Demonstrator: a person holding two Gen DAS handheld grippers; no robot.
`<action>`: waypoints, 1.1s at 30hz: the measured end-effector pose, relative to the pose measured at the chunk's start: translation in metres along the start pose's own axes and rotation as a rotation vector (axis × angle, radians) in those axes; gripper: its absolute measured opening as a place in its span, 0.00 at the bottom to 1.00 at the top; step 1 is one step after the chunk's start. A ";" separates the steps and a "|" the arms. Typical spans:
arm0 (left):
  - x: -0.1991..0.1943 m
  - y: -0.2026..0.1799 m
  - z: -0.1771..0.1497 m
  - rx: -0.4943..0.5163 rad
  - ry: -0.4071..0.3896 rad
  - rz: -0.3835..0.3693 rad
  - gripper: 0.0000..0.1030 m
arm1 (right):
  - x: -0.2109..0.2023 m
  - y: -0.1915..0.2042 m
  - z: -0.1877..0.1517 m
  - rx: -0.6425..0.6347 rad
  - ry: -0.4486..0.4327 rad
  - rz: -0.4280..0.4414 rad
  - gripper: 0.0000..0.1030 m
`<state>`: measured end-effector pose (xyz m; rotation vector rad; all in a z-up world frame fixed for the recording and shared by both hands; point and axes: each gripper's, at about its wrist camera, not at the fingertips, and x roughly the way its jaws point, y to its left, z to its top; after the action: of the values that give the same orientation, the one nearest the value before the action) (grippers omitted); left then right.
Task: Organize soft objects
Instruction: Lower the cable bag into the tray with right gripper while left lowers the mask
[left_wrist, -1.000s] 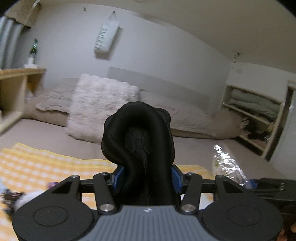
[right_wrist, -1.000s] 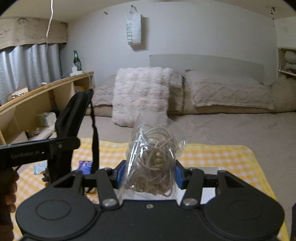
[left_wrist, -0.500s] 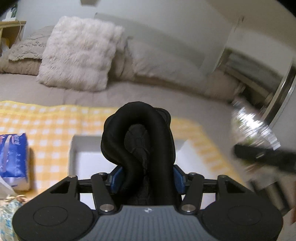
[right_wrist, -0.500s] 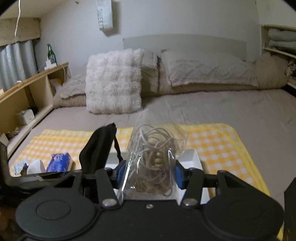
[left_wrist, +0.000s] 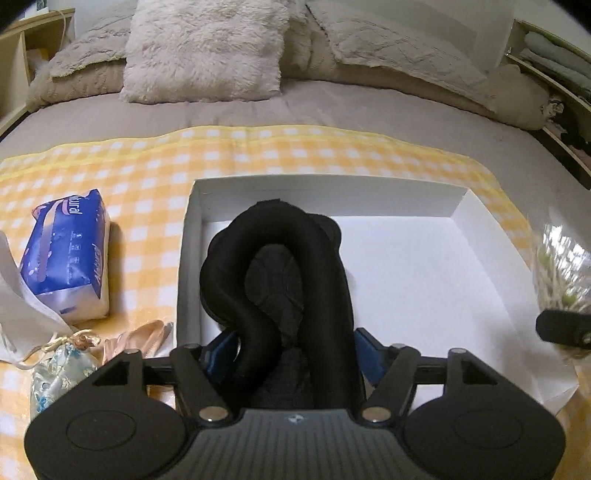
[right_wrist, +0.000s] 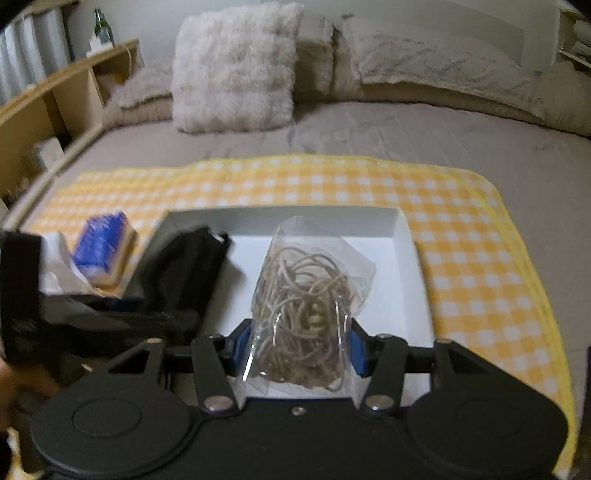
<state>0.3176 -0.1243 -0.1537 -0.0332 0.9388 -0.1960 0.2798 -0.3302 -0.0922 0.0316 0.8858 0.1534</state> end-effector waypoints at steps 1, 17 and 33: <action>-0.001 0.000 0.000 0.000 -0.002 -0.005 0.72 | 0.004 -0.006 -0.002 0.000 0.015 -0.019 0.52; -0.006 -0.006 0.000 -0.005 0.007 -0.021 0.88 | 0.042 -0.022 -0.041 -0.172 0.206 -0.128 0.71; -0.034 -0.017 0.000 0.019 -0.032 -0.086 0.89 | 0.032 -0.019 -0.039 -0.154 0.247 -0.072 0.30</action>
<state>0.2954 -0.1352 -0.1247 -0.0589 0.9037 -0.2837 0.2719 -0.3455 -0.1434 -0.1656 1.1173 0.1604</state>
